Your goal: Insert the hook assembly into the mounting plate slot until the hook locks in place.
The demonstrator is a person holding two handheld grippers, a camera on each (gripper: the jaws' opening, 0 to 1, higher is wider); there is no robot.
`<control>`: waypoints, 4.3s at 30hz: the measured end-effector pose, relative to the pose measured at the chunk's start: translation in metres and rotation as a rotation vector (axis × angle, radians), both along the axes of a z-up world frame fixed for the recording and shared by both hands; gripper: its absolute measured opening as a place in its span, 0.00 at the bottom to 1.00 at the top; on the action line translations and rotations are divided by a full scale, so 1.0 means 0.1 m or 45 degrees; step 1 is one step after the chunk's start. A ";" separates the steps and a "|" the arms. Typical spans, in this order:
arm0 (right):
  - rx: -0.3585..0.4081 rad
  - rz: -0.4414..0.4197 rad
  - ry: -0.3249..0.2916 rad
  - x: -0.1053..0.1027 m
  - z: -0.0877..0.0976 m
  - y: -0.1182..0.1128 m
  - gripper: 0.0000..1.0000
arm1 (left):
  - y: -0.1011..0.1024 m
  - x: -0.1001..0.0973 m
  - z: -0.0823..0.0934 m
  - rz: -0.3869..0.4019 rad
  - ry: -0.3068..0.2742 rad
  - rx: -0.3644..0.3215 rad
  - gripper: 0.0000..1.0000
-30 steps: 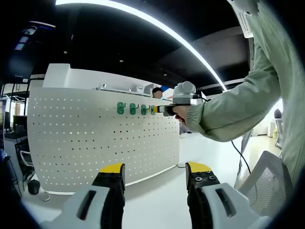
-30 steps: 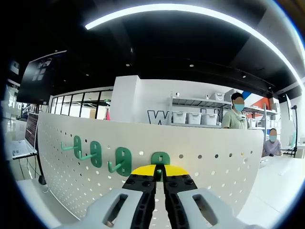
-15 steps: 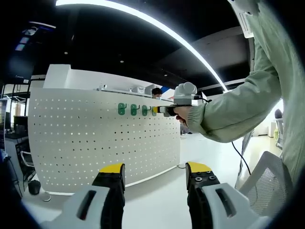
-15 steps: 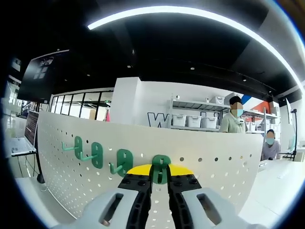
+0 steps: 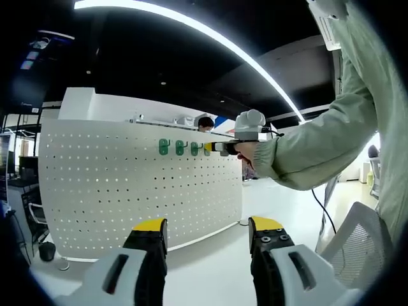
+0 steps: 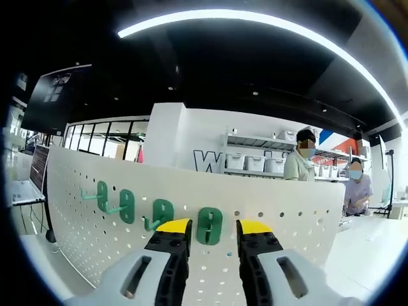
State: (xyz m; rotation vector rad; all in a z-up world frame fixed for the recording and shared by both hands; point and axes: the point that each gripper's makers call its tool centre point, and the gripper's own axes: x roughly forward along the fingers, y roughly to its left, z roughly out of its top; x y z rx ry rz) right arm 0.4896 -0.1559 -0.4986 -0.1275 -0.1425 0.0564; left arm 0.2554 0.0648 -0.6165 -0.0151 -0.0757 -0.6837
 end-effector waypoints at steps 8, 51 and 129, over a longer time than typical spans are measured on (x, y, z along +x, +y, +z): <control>0.017 -0.019 0.016 -0.06 -0.03 -0.06 0.40 | 0.01 0.00 0.01 0.006 -0.006 0.003 0.54; 0.075 0.048 0.108 -0.94 -0.43 -0.15 0.54 | -0.01 -0.01 -0.04 0.011 -0.017 0.074 0.55; 0.116 0.579 0.119 -2.76 -0.91 0.97 0.67 | 0.24 -0.37 0.20 0.156 -0.117 0.179 0.52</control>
